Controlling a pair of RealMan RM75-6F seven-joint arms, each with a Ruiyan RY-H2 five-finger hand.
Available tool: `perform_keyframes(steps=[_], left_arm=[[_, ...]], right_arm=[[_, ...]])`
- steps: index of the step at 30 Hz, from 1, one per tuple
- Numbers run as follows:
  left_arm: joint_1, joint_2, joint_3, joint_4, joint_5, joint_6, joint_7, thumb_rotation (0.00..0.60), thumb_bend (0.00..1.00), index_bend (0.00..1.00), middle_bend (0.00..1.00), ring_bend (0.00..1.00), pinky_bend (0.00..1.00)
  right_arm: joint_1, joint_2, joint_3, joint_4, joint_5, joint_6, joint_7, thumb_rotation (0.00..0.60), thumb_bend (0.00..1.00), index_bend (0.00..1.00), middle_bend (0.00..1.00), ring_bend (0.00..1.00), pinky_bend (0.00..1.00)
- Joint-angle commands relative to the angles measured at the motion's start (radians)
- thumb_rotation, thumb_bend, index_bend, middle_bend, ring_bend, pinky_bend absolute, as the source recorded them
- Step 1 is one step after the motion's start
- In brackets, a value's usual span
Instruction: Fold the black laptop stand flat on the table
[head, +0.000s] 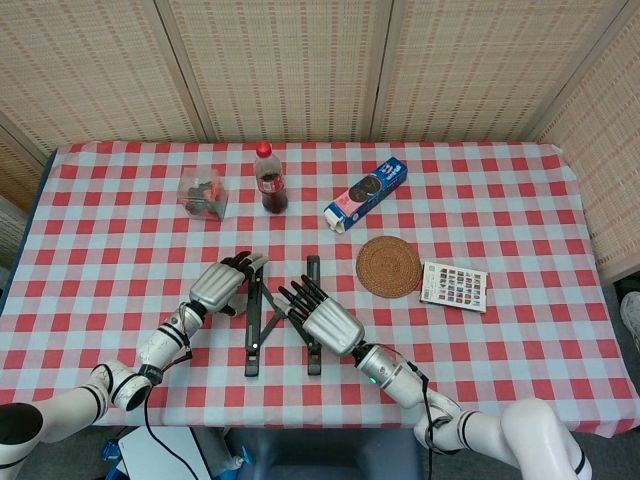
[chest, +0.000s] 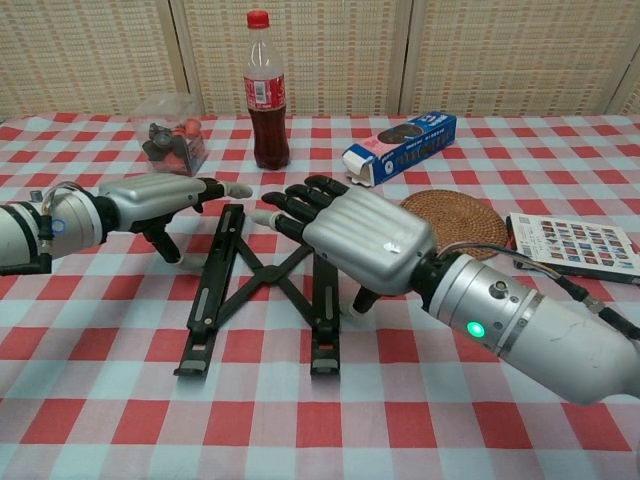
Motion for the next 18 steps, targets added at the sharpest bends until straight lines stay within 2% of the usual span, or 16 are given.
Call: perform_keyframes(steps=[1, 18], left_arm=[[0.0, 0.009, -0.002, -0.017, -0.006, -0.007, 0.001, 0.549, 0.26, 0.0, 0.0, 0.04, 0.22], [-0.008, 0.048, -0.01, -0.123, -0.02, -0.027, 0.0, 0.523, 0.26, 0.0, 0.0, 0.04, 0.22]], right_arm=[[0.005, -0.025, 0.002, 0.034, -0.015, 0.026, 0.025, 0.6, 0.0, 0.0, 0.0, 0.0, 0.0], [0.027, -0.106, 0.018, 0.143, -0.045, 0.111, 0.088, 0.6, 0.0, 0.0, 0.0, 0.0, 0.0]])
